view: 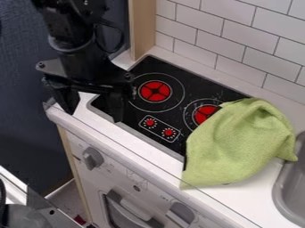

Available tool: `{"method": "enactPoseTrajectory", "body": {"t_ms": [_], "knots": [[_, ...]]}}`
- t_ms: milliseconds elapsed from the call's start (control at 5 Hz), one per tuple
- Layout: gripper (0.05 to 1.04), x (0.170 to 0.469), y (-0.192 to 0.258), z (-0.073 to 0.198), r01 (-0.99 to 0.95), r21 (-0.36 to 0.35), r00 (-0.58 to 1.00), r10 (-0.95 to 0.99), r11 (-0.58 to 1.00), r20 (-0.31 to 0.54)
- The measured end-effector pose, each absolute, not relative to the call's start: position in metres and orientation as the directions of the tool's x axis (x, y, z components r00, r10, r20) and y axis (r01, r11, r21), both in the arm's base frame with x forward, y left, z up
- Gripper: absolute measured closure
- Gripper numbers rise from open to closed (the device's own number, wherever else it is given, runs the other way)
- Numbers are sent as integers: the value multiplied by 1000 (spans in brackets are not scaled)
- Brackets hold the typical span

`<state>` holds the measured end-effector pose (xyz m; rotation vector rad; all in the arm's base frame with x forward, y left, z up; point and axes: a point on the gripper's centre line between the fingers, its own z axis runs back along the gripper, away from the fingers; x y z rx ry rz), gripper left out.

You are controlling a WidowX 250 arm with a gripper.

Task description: Move the cloth cloth from right to left

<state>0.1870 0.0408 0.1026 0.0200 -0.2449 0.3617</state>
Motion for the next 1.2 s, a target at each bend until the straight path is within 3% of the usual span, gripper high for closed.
{"method": "enactPoseTrajectory", "body": {"t_ms": [200,800,1200], "knots": [[83,185,39,98,-357,-24,908,353,934,224],[83,286,-79,49,78,-15,963,-72,997,260],[83,335,-132,5,175,-105,950,-139,979,280]]}}
